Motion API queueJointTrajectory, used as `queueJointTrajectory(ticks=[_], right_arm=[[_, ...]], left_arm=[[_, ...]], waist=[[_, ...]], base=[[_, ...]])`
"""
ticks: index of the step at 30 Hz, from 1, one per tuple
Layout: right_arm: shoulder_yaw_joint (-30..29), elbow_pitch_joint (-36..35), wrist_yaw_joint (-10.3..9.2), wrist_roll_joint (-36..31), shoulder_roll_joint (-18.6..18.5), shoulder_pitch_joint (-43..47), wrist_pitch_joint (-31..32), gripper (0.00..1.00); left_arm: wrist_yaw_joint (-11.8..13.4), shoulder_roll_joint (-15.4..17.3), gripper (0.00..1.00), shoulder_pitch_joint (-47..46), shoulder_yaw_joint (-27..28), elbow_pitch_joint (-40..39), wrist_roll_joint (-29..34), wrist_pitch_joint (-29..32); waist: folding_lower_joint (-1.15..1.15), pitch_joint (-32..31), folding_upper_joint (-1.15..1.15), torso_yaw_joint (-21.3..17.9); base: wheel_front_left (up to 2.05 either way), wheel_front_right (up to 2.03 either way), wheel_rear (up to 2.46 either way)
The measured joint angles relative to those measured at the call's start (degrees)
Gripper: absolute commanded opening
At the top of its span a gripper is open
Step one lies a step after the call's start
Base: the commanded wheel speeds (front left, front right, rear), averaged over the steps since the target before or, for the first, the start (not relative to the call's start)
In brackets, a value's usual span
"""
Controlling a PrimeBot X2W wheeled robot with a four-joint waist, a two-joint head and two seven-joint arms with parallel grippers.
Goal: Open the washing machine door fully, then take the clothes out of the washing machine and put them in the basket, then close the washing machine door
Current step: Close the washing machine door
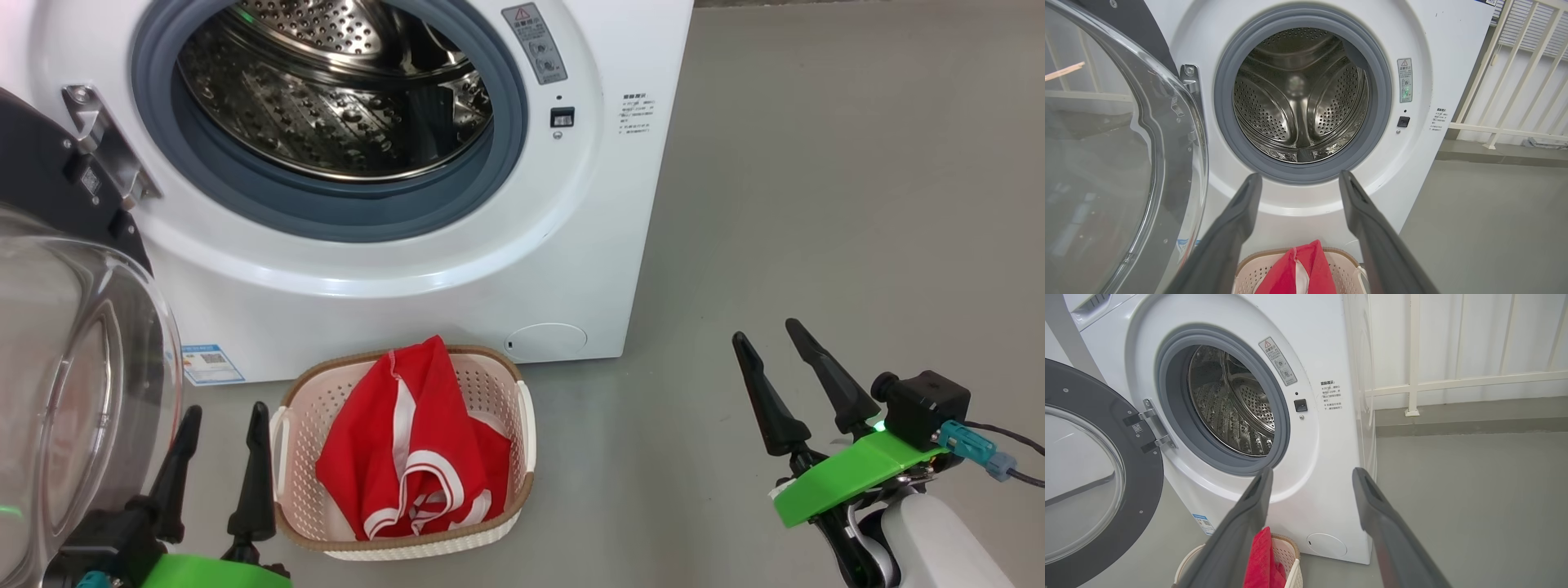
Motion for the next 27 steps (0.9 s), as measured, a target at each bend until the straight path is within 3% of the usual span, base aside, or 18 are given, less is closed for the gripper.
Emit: queueJointTrajectory(ticks=[27], right_arm=[[-0.19, -0.01, 0.00, 0.00, 0.01, 0.04, 0.00, 1.00]], left_arm=[[0.05, 0.03, 1.00, -0.01, -0.12, 0.33, -0.08, 0.00]], waist=[[0.00, -0.20, 0.00, 1.44]], base=[[0.00, 0.00, 0.00]])
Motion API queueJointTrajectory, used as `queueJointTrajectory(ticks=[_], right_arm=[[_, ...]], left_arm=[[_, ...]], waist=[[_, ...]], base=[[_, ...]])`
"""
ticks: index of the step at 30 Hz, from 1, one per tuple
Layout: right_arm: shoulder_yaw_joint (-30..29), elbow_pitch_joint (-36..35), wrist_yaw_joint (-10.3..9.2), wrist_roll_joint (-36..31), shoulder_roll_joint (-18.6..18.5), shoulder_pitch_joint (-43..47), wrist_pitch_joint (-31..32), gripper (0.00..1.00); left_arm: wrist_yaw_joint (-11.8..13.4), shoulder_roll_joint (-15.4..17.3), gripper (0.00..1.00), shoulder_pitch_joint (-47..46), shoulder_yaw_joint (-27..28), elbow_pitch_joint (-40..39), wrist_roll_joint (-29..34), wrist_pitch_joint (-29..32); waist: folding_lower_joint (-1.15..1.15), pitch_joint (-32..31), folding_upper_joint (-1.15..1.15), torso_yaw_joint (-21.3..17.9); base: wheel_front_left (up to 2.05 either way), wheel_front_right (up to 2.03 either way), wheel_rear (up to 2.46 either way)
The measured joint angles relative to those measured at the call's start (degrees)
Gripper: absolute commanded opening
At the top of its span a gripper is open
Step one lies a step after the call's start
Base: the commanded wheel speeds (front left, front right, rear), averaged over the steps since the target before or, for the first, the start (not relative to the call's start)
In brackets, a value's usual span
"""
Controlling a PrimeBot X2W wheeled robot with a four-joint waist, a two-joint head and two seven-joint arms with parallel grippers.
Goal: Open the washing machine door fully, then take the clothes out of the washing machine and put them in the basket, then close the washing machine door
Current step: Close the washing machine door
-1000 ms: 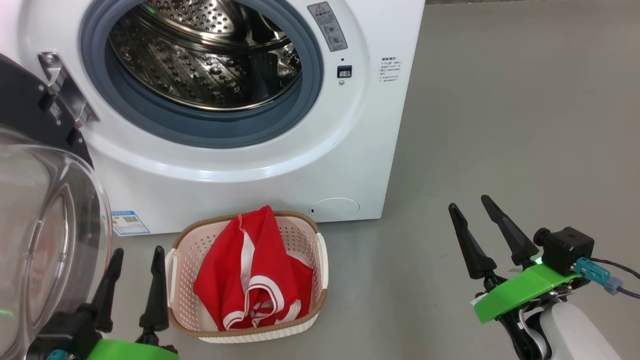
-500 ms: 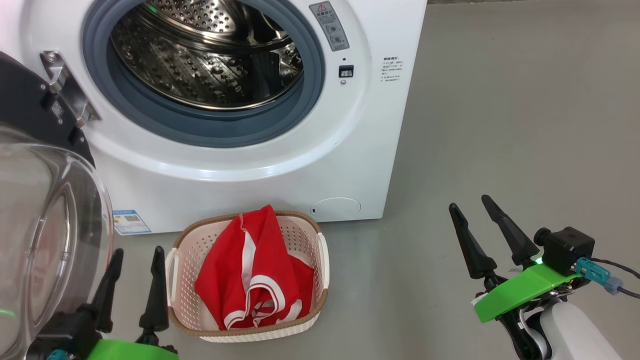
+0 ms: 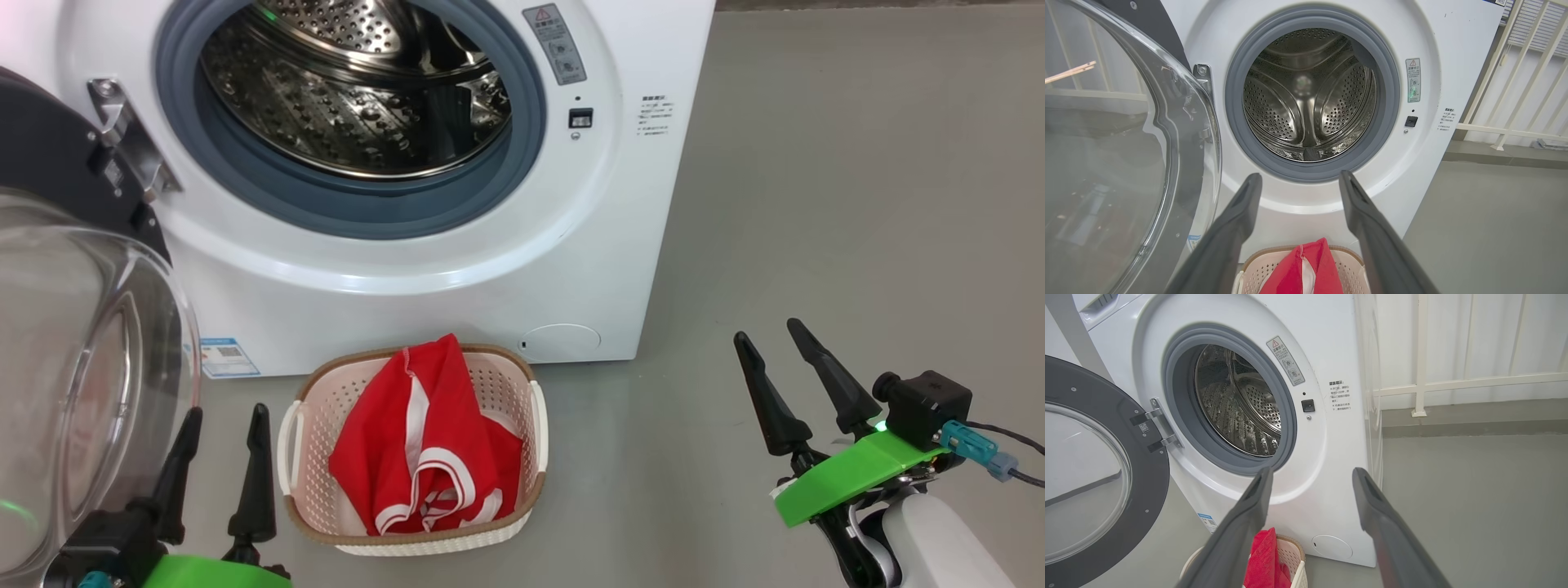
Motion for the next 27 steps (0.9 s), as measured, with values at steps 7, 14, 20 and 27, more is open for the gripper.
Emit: queueJointTrajectory(ticks=[7, 14, 20, 27], right_arm=[[-0.04, 0.00, 0.00, 0.00, -0.01, 0.01, 0.00, 1.00], [0.04, 0.04, 0.00, 0.00, 0.00, 0.02, 0.00, 1.00], [0.33, 0.15, 0.00, 0.02, -0.01, 0.03, 0.00, 1.00], [0.76, 0.52, 0.00, 0.02, -0.03, 0.04, 0.00, 1.00]], left_arm=[[0.29, 0.02, 1.00, -0.01, -0.01, 0.14, 0.00, 0.00], [1.00, -0.04, 1.00, -0.01, 0.10, 0.41, 0.09, 0.00], [1.51, -0.14, 1.00, 0.00, 0.13, 0.53, 0.20, 0.00], [2.18, -0.35, 1.00, 0.05, 0.15, 0.49, 0.60, 0.00]], waist=[[0.00, 0.07, 0.00, 1.71], [0.00, -0.11, 0.00, 4.07], [0.00, -0.45, 0.00, 6.68], [0.00, -0.90, 0.00, 9.75]], base=[[0.00, 0.00, 0.00], [0.00, 0.00, 0.00], [0.00, 0.00, 0.00], [0.00, 0.00, 0.00]])
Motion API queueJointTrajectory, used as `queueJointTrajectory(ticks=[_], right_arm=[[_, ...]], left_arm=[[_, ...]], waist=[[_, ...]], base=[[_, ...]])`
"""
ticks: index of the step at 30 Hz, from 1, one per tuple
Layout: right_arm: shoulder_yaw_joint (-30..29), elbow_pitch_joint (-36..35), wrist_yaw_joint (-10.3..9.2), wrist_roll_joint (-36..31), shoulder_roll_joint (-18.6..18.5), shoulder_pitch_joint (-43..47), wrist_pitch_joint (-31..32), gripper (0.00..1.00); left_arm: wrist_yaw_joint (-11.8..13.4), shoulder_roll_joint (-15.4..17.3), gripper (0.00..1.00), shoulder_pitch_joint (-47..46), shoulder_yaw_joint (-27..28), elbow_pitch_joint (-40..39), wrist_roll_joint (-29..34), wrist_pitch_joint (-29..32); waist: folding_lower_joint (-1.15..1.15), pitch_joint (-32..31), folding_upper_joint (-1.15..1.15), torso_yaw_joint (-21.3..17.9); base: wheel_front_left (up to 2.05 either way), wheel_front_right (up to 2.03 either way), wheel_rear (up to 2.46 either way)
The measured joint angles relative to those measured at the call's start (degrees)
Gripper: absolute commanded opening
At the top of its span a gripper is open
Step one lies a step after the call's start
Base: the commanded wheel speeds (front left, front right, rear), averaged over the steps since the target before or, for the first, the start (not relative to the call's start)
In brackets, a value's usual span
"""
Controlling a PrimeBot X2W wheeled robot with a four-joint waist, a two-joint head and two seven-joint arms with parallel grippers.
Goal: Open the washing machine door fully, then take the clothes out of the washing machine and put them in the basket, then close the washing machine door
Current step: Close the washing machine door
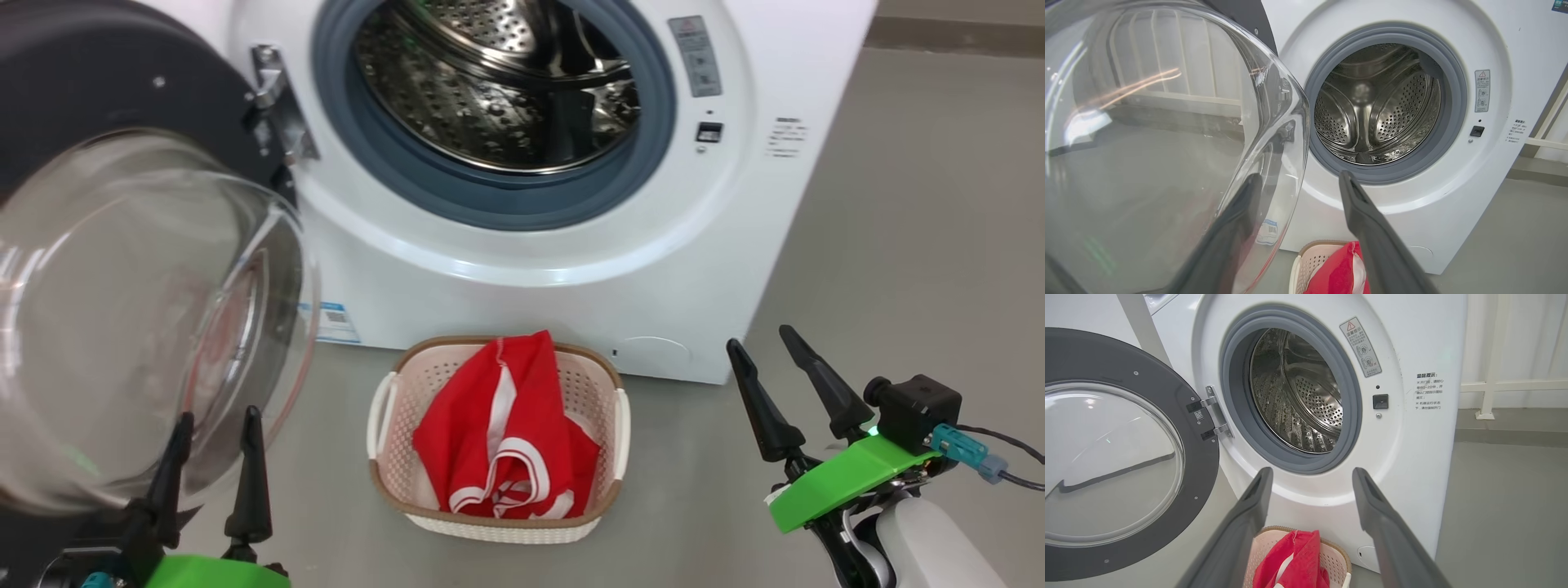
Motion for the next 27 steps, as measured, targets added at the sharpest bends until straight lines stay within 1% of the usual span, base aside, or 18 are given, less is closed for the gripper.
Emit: queueJointTrajectory(ticks=[10, 18, 27], right_arm=[[0.82, 0.34, 0.00, 0.08, -0.01, 0.76, 0.00, 1.00], [1.15, 0.55, 0.00, 0.53, 0.01, 1.22, 0.00, 1.00], [1.13, 0.67, 0.00, 0.54, 0.02, 1.22, 0.00, 1.00]], left_arm=[[1.36, -0.08, 1.00, 0.78, 0.10, 0.02, 0.08, 0.01], [2.36, -0.07, 1.00, 1.19, 0.08, -0.13, 0.08, 0.16], [2.89, 0.13, 1.00, 2.14, 0.11, -0.41, 0.05, 0.43]], waist=[[0.00, -0.84, 0.00, 5.45], [0.00, -1.53, 0.00, 10.62], [0.00, -1.72, 0.00, 14.48]], base=[[0.00, 0.00, 0.00], [0.00, 0.00, 0.00], [0.00, 0.00, 0.00]])
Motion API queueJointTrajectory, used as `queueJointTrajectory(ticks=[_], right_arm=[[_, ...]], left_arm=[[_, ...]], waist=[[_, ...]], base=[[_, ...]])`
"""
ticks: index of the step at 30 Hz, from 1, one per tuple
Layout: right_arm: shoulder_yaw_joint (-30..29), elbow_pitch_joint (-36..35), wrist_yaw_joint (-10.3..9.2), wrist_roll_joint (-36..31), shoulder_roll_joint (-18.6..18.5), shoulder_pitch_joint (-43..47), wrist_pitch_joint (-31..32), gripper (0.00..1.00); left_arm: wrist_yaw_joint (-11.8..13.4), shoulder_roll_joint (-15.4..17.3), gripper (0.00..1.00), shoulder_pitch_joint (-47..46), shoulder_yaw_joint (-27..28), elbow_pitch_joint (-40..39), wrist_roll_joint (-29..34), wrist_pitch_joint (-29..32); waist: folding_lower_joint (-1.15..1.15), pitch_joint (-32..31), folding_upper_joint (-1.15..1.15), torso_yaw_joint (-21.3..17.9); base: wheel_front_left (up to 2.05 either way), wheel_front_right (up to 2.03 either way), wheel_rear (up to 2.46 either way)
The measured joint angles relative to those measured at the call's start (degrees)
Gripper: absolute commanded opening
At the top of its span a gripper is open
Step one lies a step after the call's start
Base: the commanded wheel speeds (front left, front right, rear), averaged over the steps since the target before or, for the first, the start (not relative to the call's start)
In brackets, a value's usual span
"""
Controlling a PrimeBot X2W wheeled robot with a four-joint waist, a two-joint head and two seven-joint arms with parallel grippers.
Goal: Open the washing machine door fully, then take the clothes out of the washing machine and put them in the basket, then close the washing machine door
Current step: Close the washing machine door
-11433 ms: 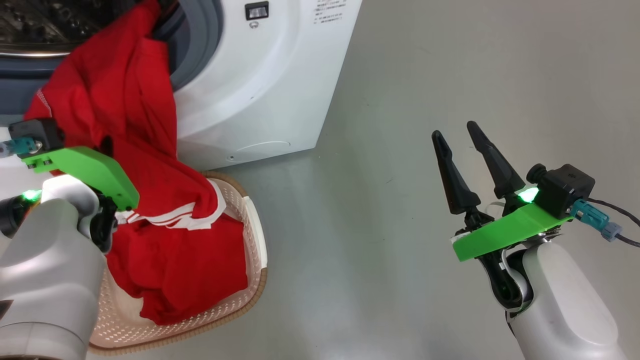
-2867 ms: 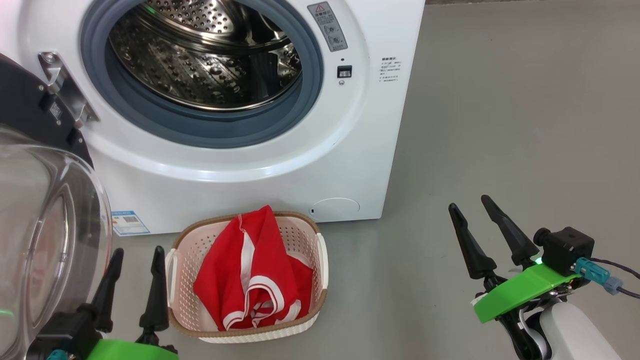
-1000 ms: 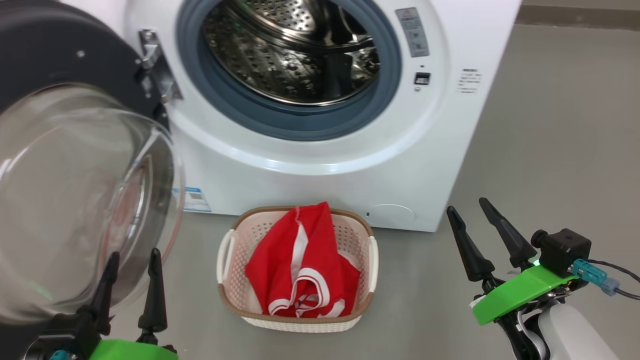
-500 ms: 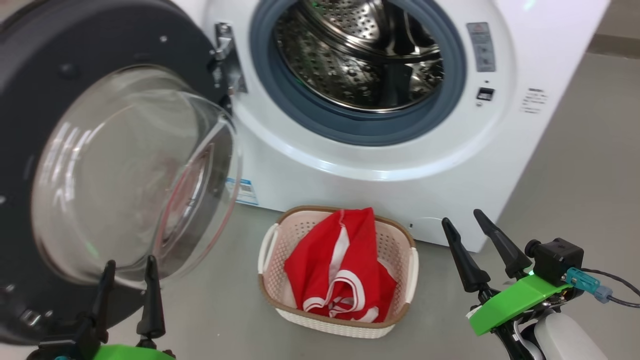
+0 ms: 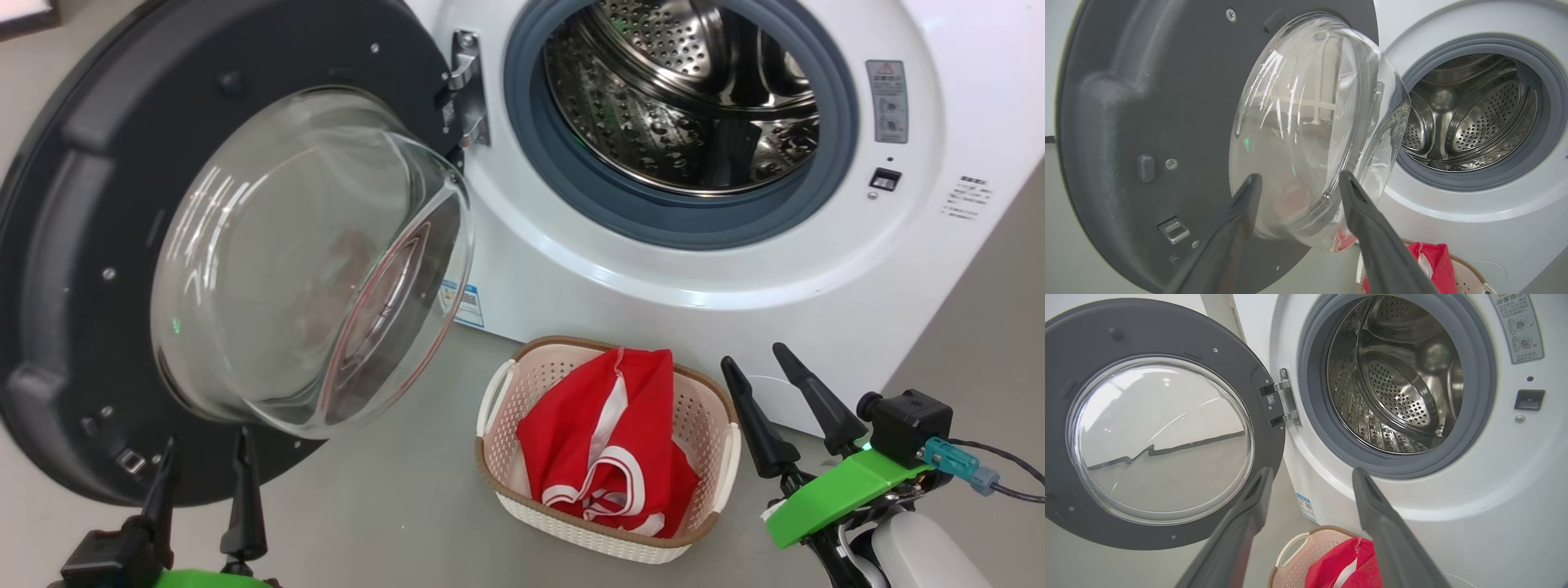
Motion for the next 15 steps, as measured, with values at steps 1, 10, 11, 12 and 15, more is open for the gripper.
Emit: queueJointTrajectory(ticks=[1, 10, 11, 12, 15], right_arm=[[-0.01, 0.00, 0.00, 0.00, 0.00, 0.00, 0.00, 1.00], [-0.04, 0.00, 0.00, -0.01, 0.03, 0.00, 0.00, 1.00], [-0.04, 0.00, 0.00, -0.01, 0.03, 0.00, 0.00, 1.00], [-0.04, 0.00, 0.00, -0.01, 0.02, 0.00, 0.00, 1.00], [-0.02, -0.01, 0.00, -0.01, 0.02, 0.00, 0.00, 1.00]], left_arm=[[0.00, 0.05, 1.00, -0.01, 0.01, -0.01, -0.01, 0.00], [0.10, 0.12, 1.00, -0.02, 0.13, 0.02, -0.15, -0.01], [0.11, 0.12, 1.00, -0.02, 0.13, 0.02, -0.15, -0.01], [0.21, 0.12, 1.00, -0.02, 0.13, 0.02, -0.15, -0.01], [0.48, 0.13, 1.00, -0.02, 0.13, 0.03, -0.15, -0.01]], waist=[[0.00, 0.05, 0.00, 0.30], [0.00, 0.72, 0.00, 1.72], [0.00, 0.73, 0.00, 1.75], [0.00, 0.71, 0.00, 1.77], [0.00, 0.64, 0.00, 1.79]], base=[[0.00, 0.00, 0.00], [0.00, 0.00, 0.00], [0.00, 0.00, 0.00], [0.00, 0.00, 0.00], [0.00, 0.00, 0.00]])
